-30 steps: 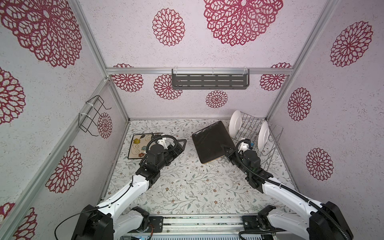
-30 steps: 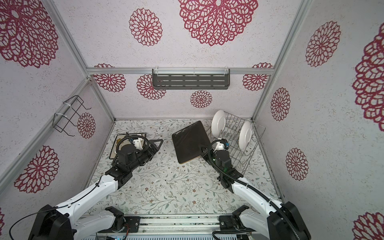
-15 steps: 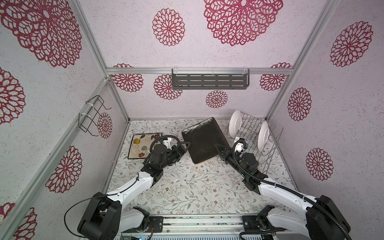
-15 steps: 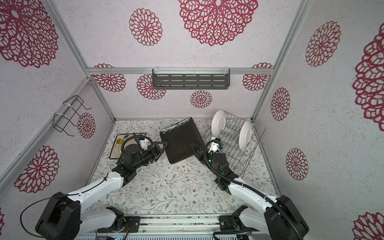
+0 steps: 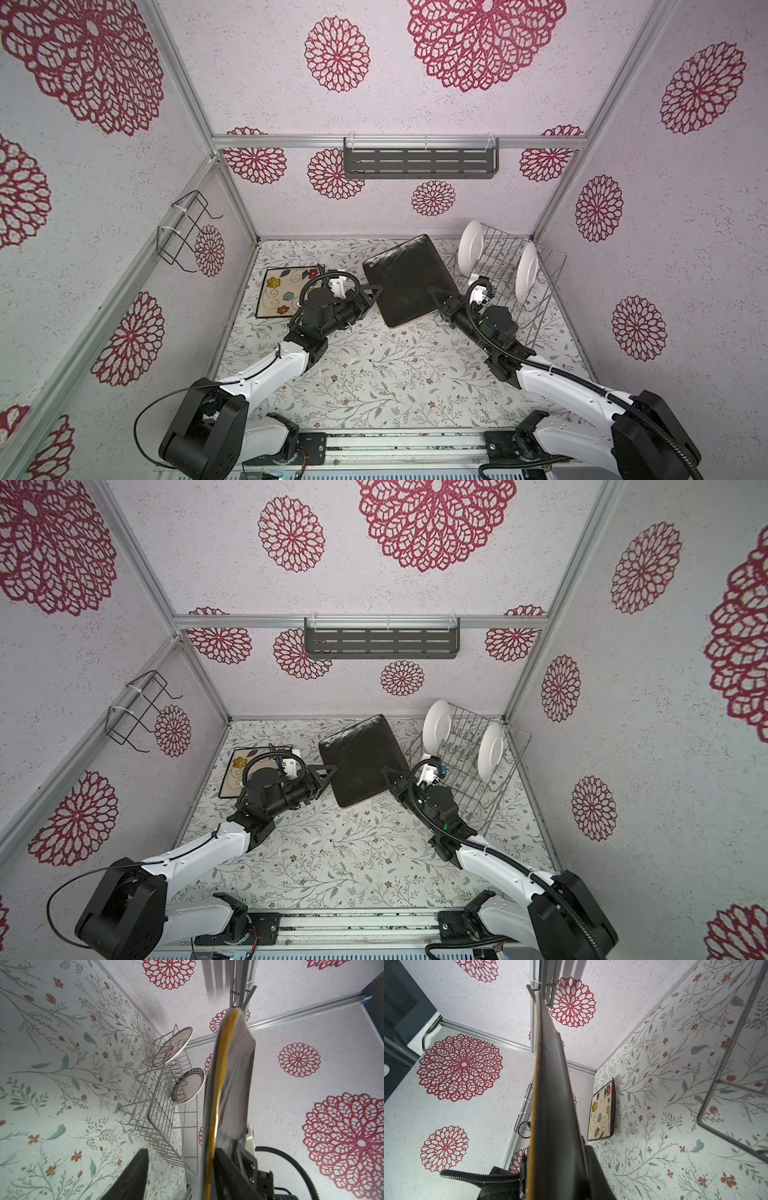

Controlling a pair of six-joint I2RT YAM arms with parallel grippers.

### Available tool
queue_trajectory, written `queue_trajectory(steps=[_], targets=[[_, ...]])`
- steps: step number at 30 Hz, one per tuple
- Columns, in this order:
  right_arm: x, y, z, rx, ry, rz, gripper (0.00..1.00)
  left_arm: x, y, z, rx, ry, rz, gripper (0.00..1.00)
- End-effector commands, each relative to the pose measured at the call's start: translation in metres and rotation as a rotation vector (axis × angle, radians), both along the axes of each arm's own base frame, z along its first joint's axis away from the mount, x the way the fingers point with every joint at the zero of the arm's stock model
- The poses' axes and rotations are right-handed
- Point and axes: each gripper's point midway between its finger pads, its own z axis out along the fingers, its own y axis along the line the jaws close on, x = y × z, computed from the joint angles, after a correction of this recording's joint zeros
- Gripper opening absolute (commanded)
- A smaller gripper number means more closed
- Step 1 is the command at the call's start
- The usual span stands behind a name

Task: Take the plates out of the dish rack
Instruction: 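Close the left gripper on the dark plate's edge while the right holds it, then open the right gripper and draw it back toward the rack while left holds plate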

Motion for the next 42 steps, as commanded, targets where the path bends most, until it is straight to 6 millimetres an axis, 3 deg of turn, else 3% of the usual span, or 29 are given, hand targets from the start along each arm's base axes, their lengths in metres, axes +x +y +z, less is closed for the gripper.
queue_trajectory(steps=[1,4,11,20,28,36,39,42], targets=[[-0.022,-0.002,0.106,0.247,-0.269,0.069,0.00,0.001,-0.005,0.004,-0.010,-0.022,-0.018,0.46],[-0.022,0.004,0.110,0.255,-0.270,0.102,0.00,0.002,-0.005,0.000,-0.008,-0.016,-0.015,0.45],[-0.020,0.008,0.107,0.267,-0.261,0.121,0.00,0.000,-0.005,0.000,-0.018,-0.015,-0.015,0.29],[-0.018,0.004,0.097,0.250,-0.244,0.093,0.00,0.001,-0.002,0.002,-0.019,-0.018,-0.001,0.00],[-0.009,0.001,0.091,0.198,-0.225,0.070,0.53,0.009,0.005,0.024,-0.059,-0.055,0.030,0.00],[0.006,-0.014,0.081,0.203,-0.190,0.031,0.71,0.029,0.044,0.068,-0.185,-0.110,0.066,0.00],[0.008,-0.016,0.082,0.205,-0.199,0.037,0.82,0.035,0.059,0.077,-0.201,-0.117,0.092,0.00],[0.011,-0.018,0.079,0.196,-0.193,0.032,0.85,0.042,0.072,0.081,-0.197,-0.116,0.117,0.00]])
